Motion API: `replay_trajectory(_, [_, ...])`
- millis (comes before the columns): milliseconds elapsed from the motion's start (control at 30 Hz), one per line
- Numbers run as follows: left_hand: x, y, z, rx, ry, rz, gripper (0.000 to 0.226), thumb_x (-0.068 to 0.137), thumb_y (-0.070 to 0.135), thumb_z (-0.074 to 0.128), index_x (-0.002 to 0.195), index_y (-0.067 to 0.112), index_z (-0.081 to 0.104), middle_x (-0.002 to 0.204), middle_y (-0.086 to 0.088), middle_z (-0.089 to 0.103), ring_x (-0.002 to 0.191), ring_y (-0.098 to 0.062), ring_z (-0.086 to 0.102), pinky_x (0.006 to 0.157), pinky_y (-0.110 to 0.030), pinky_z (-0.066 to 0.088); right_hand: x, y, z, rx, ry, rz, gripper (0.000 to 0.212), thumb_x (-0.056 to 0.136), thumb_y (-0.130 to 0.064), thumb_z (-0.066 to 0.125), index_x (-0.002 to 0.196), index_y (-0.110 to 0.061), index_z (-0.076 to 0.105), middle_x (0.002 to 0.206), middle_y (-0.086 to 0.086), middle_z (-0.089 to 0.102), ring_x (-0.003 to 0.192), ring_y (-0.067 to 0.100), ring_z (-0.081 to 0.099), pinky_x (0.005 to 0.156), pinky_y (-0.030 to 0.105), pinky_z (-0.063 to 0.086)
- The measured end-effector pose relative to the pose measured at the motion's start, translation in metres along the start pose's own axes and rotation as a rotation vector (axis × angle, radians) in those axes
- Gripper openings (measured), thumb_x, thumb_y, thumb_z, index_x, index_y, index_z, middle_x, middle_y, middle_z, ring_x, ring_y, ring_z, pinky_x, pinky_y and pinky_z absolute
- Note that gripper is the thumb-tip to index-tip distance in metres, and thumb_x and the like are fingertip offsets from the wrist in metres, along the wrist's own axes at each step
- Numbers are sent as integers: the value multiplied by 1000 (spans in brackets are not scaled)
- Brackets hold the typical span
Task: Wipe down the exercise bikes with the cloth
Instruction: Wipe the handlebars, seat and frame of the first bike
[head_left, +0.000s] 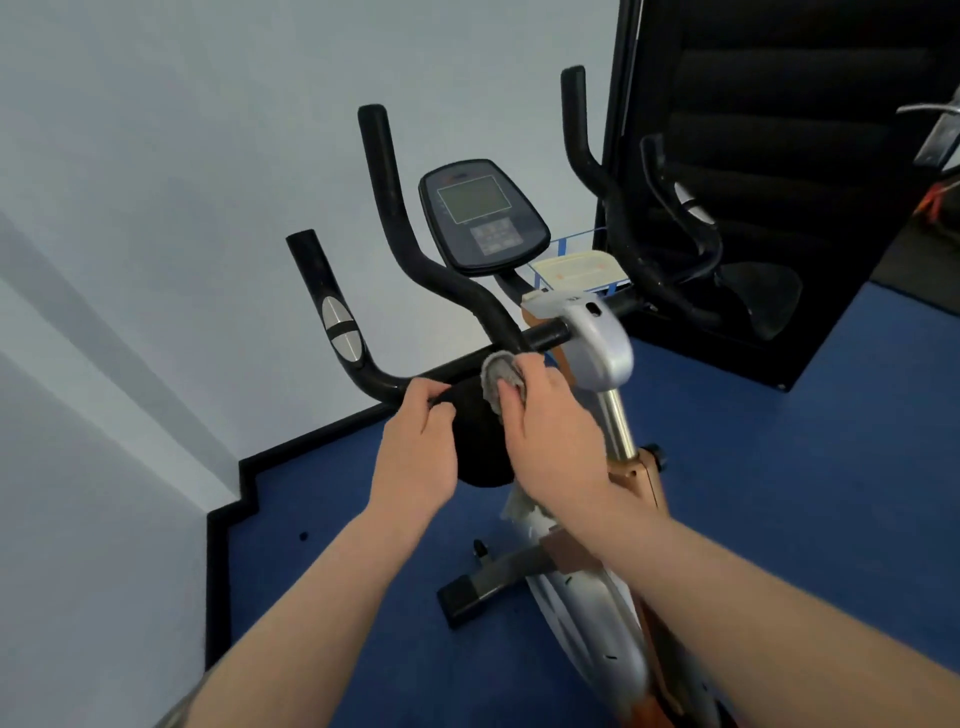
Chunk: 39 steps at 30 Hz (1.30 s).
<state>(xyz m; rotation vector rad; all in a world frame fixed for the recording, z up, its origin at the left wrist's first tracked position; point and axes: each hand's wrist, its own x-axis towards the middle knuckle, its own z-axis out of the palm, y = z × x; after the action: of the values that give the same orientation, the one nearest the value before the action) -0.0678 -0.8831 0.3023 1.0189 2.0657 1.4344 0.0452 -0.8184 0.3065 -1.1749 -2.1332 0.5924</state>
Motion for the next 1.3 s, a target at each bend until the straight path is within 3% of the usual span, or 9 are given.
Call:
replay_trajectory(133, [0, 2, 6, 7, 64, 31, 25, 104, 21, 37, 95, 20, 60, 80, 6, 61, 68, -3, 51, 66, -33, 41, 37, 2, -5, -113, -179, -21, 30, 104, -41, 26, 103, -19, 47, 91, 3, 59, 86, 31, 60, 68, 39, 45])
replay_trajectory(267, [-5, -1, 7, -31, 71, 31, 27, 104, 21, 37, 98, 28, 62, 83, 6, 66, 73, -5, 57, 71, -36, 48, -8, -1, 11, 111, 146, -2, 37, 99, -43, 25, 111, -20, 52, 94, -2, 55, 80, 20, 58, 60, 31, 39])
replay_trajectory(433, [-3, 0, 6, -42, 30, 56, 24, 99, 27, 35, 93, 33, 58, 72, 20, 62, 62, 3, 52, 65, -35, 45, 6, 11, 3, 26, 43, -96, 36, 97, -46, 21, 104, -20, 46, 90, 1, 54, 73, 26, 58, 63, 43, 50])
replay_trajectory(600, [-8, 1, 8, -112, 34, 42, 26, 92, 34, 34, 95, 30, 59, 79, 23, 61, 74, 2, 54, 68, -28, 45, -33, -10, 27, 403, 247, 229, 20, 101, -41, 27, 102, -27, 43, 91, 0, 59, 81, 16, 58, 68, 34, 47])
replay_trajectory(767, [-6, -2, 7, -134, 17, 35, 27, 89, 36, 33, 97, 30, 59, 68, 16, 59, 61, -4, 50, 60, -32, 39, 9, -3, 12, 50, 114, 115, 19, 102, -40, 26, 93, -27, 37, 77, -5, 53, 70, 17, 55, 59, 34, 39])
replay_trajectory(867, [-5, -2, 7, -127, 35, 34, 29, 89, 35, 33, 99, 27, 59, 71, 13, 60, 66, -9, 52, 63, -39, 44, 19, -11, 13, -4, 101, 140, 24, 103, -38, 28, 91, -22, 41, 75, -6, 52, 72, 21, 57, 60, 35, 41])
replay_trajectory(967, [-7, 0, 6, -92, 27, 40, 29, 90, 34, 32, 99, 27, 58, 78, 11, 62, 74, -11, 56, 72, -49, 50, -4, -14, 12, 60, 163, 97, 34, 100, -41, 26, 99, -18, 51, 88, 0, 56, 77, 19, 56, 64, 38, 46])
replay_trajectory(1133, [-5, -3, 6, -89, 37, 79, 30, 90, 32, 32, 101, 22, 58, 71, 12, 58, 66, -11, 50, 65, -44, 44, 34, -13, 0, -136, -72, 52, 26, 104, -37, 31, 90, -21, 46, 72, -5, 49, 70, 21, 51, 58, 35, 37])
replay_trajectory(1300, [-8, -2, 8, -149, 50, 39, 28, 92, 33, 34, 99, 26, 61, 74, 4, 63, 62, -5, 54, 64, -42, 47, -13, -10, 8, 156, 123, 76, 35, 99, -39, 30, 114, -20, 56, 98, -2, 56, 83, 14, 56, 70, 35, 49])
